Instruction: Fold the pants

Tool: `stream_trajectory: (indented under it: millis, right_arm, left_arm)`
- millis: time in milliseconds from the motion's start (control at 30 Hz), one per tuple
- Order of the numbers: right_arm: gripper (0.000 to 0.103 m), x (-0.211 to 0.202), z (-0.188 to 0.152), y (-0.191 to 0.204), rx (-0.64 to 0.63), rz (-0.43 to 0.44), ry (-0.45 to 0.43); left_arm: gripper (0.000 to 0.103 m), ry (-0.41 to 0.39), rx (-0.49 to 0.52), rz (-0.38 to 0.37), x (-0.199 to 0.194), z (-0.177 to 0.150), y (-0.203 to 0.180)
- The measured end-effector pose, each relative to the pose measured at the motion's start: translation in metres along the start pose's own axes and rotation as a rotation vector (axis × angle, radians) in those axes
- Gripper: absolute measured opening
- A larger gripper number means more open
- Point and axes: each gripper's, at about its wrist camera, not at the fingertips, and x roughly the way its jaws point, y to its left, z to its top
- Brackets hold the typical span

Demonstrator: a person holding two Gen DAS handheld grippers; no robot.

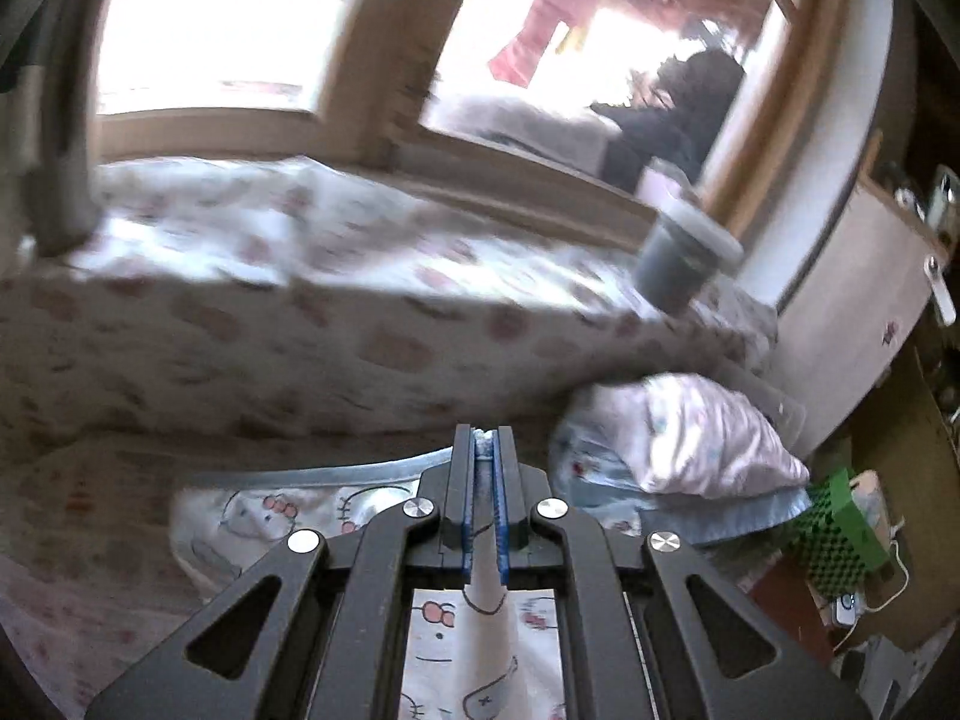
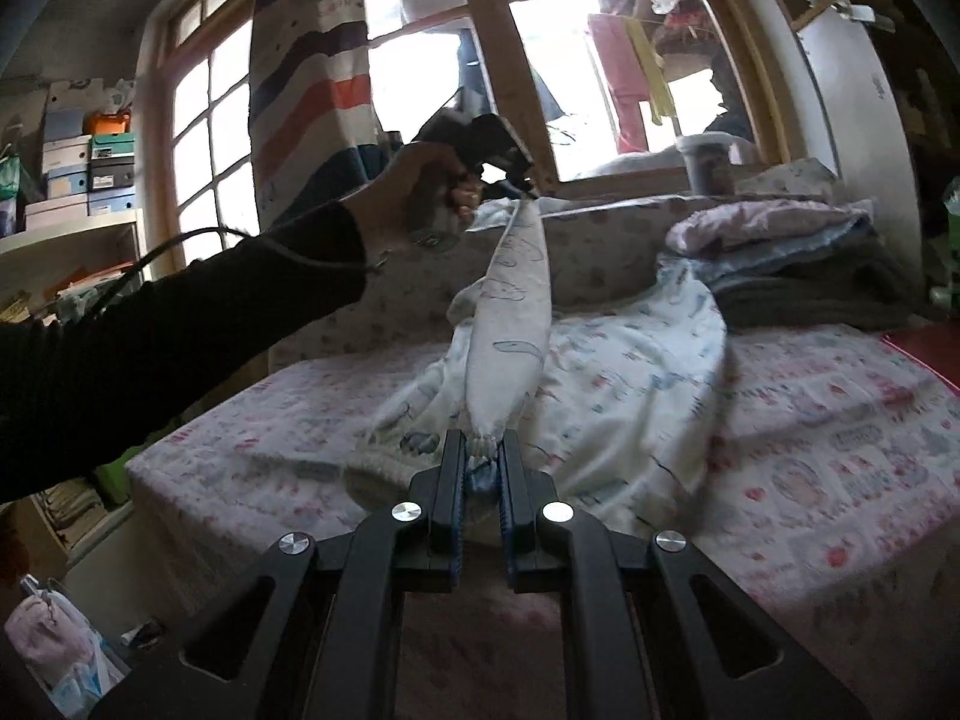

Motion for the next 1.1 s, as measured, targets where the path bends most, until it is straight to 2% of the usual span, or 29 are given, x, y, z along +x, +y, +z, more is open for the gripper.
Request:
stream_trajectory:
  millis: [200,333,433,567,733,1100]
  right_arm:
    - [0.009,-0.012,-0.005,-0.013,0.005,-0.035,-0.012]
    - [0.009,-0.018,-0.006,-0.022,0.019,-0.024,-0.008]
    - [0.010,-0.021,-0.009,-0.027,0.034,-0.018,-0.013]
    - [0.010,-0.026,-0.011,-0.037,0.066,-0.024,-0.017]
    - [0.009,-0.030,-0.016,-0.038,0.043,-0.039,-0.013]
    - [0.010,-0.031,-0.025,-0.038,0.042,-0.049,-0.008]
  left_arm:
    - [0.004,0.063,0.036,-0.038,0.036,-0.017,-0.041]
    - [0.004,0.098,0.049,-0.062,0.050,-0.024,-0.060]
    - [0.004,0.101,0.072,-0.041,0.058,-0.024,-0.073]
    - [0.004,0.118,0.065,-0.033,0.071,-0.022,-0.081]
    - [0.004,0.153,0.084,-0.025,0.091,-0.028,-0.089]
    - [0.004,0.209,0.097,-0.049,0.118,-0.037,-0.110]
